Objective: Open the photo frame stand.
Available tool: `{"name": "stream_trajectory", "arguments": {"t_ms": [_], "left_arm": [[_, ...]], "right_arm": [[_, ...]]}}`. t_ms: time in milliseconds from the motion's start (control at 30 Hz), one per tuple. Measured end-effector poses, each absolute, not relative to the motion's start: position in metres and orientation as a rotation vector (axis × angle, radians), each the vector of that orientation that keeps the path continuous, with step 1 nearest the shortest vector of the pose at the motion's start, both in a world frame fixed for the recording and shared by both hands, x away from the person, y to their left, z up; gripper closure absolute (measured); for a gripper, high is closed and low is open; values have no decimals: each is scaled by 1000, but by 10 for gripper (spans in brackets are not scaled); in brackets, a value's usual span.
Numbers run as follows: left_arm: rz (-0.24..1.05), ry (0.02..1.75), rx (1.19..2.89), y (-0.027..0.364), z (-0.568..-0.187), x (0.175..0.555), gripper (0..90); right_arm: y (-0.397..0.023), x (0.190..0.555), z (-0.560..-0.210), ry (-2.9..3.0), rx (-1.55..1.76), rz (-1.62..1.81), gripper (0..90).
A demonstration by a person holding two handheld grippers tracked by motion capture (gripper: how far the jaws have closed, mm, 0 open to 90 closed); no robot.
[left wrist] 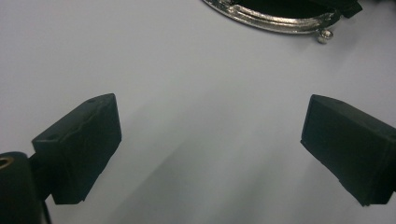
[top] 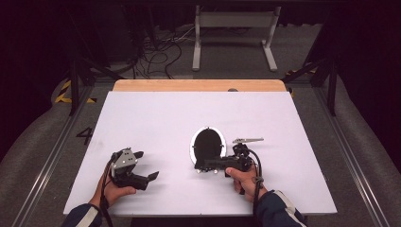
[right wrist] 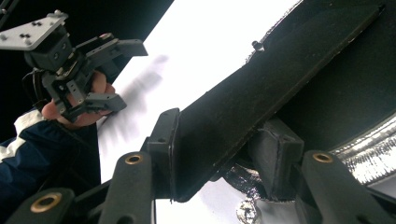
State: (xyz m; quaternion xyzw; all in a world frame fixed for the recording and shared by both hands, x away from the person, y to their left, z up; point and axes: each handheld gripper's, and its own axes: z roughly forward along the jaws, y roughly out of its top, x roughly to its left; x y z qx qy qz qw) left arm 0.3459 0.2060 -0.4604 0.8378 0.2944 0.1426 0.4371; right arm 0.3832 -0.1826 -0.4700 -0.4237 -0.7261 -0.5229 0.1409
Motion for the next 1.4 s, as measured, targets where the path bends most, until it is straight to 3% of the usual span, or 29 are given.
{"name": "stream_trajectory", "arguments": {"t_ms": [333, 767, 1100, 1400], "left_arm": [[272, 725, 2051, 184, -456, 370, 128], [98, 677, 2066, 158, -453, 397, 136], [80, 642, 2075, 145, -453, 409, 123], [28, 661, 2043, 130, -455, 423, 183]], "right_arm": [[-182, 382, -469, -2135, -1192, -1530, 563], [-179, 380, -467, -2225, -1105, -1564, 591], [-178, 376, -465, -2267, -1068, -1587, 601], [-176, 371, -464, -2319, -1033, -1621, 602]]}}
